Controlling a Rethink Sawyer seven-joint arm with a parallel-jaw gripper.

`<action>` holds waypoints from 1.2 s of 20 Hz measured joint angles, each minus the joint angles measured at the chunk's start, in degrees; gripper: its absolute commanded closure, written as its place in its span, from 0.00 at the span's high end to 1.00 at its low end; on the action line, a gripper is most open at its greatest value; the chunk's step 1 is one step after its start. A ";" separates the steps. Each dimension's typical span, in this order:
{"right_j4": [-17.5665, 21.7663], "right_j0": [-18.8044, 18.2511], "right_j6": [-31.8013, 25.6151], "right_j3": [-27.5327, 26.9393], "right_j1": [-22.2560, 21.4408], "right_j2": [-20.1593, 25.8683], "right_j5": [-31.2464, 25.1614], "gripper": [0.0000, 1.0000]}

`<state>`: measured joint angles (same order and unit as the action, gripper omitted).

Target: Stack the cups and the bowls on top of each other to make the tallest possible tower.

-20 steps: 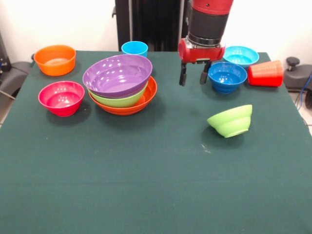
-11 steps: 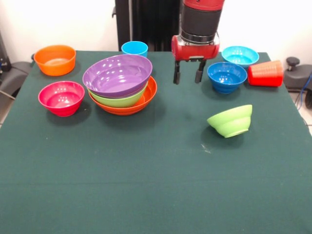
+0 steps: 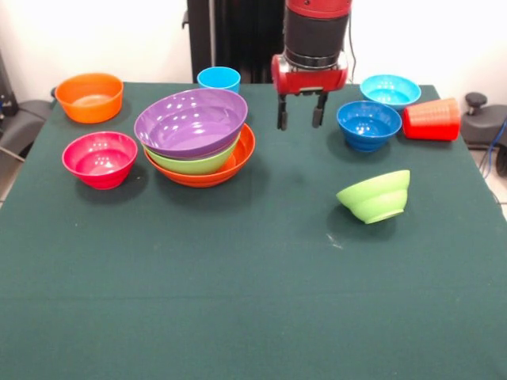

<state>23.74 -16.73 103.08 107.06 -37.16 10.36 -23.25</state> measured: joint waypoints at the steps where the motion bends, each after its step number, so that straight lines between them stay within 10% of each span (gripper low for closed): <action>1: 0.00 0.04 0.00 0.25 0.00 0.19 0.00 1.00; 24: -0.01 7.53 0.00 3.38 -1.07 0.75 0.01 1.00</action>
<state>23.72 -9.20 103.08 110.44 -38.24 11.11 -23.24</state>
